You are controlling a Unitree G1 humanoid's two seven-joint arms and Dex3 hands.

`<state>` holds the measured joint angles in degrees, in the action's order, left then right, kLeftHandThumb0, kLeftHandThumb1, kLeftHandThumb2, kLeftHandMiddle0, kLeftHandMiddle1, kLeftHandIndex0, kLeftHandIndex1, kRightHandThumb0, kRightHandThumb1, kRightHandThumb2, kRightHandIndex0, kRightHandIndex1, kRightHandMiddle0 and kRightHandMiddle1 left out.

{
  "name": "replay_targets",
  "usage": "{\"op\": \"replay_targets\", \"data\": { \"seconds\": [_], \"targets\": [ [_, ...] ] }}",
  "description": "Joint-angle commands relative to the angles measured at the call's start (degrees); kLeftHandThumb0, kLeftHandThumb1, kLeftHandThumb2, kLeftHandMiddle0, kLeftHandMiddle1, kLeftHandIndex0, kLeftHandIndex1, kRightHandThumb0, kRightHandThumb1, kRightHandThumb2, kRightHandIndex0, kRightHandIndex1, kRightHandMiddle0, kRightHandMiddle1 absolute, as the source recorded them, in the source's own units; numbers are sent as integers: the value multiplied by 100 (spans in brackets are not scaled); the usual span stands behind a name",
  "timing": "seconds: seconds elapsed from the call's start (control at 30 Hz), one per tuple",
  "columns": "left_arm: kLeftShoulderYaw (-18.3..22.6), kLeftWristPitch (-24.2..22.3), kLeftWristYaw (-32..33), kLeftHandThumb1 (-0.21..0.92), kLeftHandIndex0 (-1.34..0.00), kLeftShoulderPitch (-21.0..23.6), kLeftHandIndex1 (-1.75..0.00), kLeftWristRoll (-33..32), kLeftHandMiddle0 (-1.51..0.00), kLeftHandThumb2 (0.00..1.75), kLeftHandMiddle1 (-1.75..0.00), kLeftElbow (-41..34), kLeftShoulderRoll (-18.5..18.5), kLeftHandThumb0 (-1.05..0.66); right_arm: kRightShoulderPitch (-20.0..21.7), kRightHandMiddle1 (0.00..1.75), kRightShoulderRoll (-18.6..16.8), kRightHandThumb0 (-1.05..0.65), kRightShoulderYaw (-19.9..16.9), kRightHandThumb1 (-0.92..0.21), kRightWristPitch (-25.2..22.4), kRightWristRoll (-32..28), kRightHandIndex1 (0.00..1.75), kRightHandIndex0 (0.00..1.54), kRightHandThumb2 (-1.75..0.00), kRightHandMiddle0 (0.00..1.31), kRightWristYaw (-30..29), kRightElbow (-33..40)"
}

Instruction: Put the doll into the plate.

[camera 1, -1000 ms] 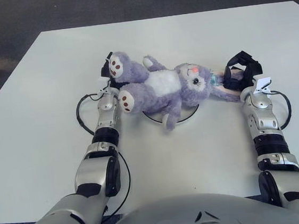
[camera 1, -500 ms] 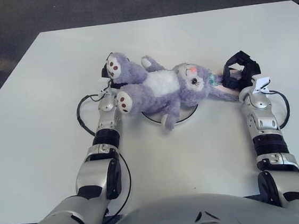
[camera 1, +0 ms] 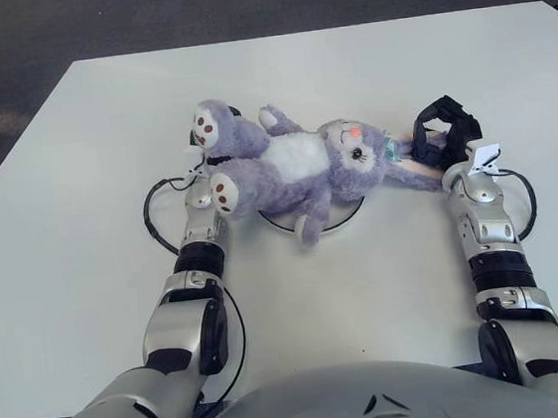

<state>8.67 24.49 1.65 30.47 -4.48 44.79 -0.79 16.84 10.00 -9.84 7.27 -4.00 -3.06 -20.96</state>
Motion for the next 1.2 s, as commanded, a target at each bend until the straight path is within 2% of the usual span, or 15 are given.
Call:
{"op": "replay_targets", "data": {
  "seconds": [0.0, 0.17, 0.4, 0.87, 1.17],
  "targets": [
    [-18, 24, 210, 52, -46, -544, -175, 82, -116, 106, -175, 260, -126, -42, -354, 175, -287, -43, -121, -48, 646, -227, 175, 121, -112, 49, 213, -752],
    [2, 71, 628, 53, -45, -573, -175, 289, -117, 106, -175, 312, -124, -42, -248, 175, -344, -44, -251, -47, 1755, -406, 175, 121, -112, 49, 582, -1394],
    [93, 226, 1053, 52, -46, -555, -175, 397, -118, 107, -175, 470, -96, -42, -89, 175, -406, -45, -321, -44, 2632, -424, 175, 122, -117, 52, 771, -2043],
    [156, 712, 1334, 48, -49, -486, -175, 456, -122, 111, -175, 852, 92, -43, -89, 175, -509, -45, -368, -42, 2621, -654, 175, 125, -119, 54, 1314, -2226],
    [179, 787, 1066, 49, -48, -508, -175, 329, -121, 110, -175, 863, 106, -43, -172, 175, -490, -47, -378, -37, 2632, -615, 175, 131, -125, 57, 1358, -2179]
  ]
}}
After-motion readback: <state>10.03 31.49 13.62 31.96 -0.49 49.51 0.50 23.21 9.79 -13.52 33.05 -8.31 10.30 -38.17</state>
